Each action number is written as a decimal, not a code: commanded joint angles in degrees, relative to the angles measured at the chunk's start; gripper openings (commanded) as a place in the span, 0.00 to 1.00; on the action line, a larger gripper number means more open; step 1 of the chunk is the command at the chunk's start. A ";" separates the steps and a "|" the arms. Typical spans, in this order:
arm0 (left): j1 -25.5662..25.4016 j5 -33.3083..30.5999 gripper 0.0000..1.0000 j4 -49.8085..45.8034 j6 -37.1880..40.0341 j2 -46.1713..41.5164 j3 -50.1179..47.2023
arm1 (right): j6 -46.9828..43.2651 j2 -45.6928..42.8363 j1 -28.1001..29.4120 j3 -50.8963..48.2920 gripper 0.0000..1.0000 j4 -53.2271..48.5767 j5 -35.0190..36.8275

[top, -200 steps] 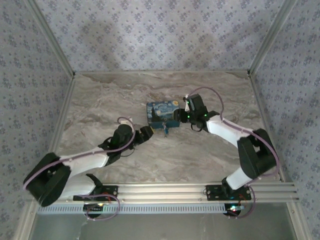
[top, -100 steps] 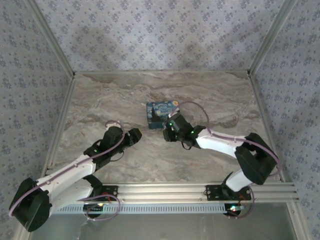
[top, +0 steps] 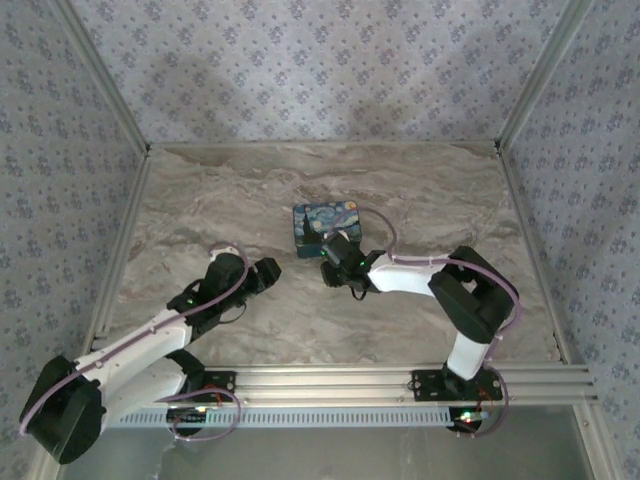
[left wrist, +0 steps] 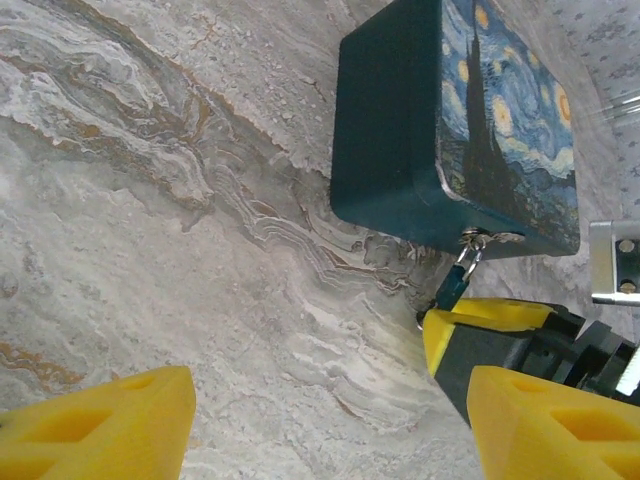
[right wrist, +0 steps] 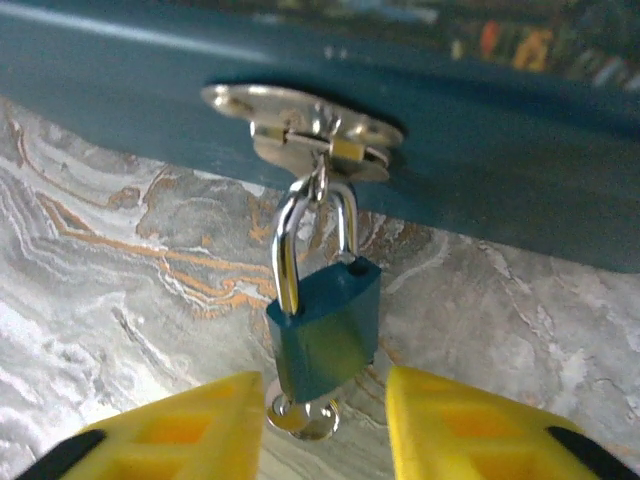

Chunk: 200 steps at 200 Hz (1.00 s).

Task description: Unlock a padlock with a key

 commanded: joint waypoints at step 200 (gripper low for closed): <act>6.63 9.25 0.73 1.48 6.32 19.18 15.18 | -19.14 -6.79 -8.29 -1.21 0.00 -7.08 -24.93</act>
